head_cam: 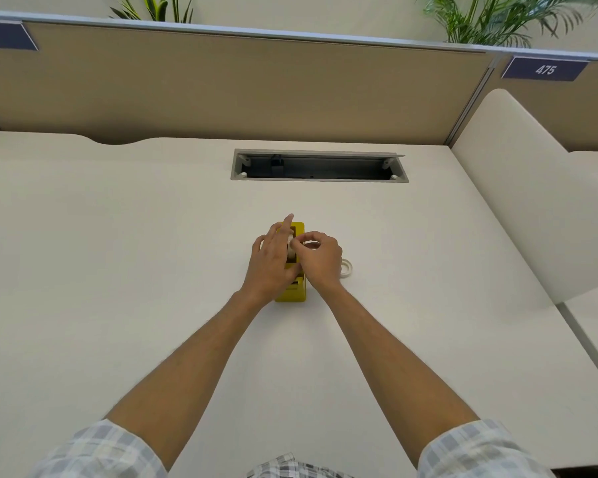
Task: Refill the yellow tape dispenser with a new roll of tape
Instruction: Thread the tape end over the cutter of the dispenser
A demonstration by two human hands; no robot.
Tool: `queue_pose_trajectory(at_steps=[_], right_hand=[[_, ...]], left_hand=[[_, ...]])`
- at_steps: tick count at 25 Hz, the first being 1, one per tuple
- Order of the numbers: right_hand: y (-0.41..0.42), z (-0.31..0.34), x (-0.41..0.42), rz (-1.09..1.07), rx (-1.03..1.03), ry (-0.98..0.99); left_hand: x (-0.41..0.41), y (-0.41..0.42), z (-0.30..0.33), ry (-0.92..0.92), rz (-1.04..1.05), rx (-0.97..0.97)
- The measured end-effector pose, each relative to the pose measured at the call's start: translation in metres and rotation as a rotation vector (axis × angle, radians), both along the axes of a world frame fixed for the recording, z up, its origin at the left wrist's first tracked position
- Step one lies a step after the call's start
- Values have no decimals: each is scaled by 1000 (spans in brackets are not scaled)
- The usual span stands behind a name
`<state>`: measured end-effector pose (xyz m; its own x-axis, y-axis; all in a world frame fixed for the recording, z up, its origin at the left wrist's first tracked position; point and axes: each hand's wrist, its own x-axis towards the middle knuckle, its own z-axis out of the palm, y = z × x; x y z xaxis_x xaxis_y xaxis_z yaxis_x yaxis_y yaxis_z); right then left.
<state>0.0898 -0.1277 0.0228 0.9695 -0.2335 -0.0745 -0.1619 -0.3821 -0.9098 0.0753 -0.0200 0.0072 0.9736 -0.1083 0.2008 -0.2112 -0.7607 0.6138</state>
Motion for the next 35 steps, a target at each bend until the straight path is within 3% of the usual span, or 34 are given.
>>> queue_pose_trajectory(at_steps=[20,35], right_hand=[[1,2,-1,-4,-16,8],[0,3,-1,1,-15,6]], left_hand=[[1,1,-7,-23,1,0],[-2,1,-7,-156,57,38]])
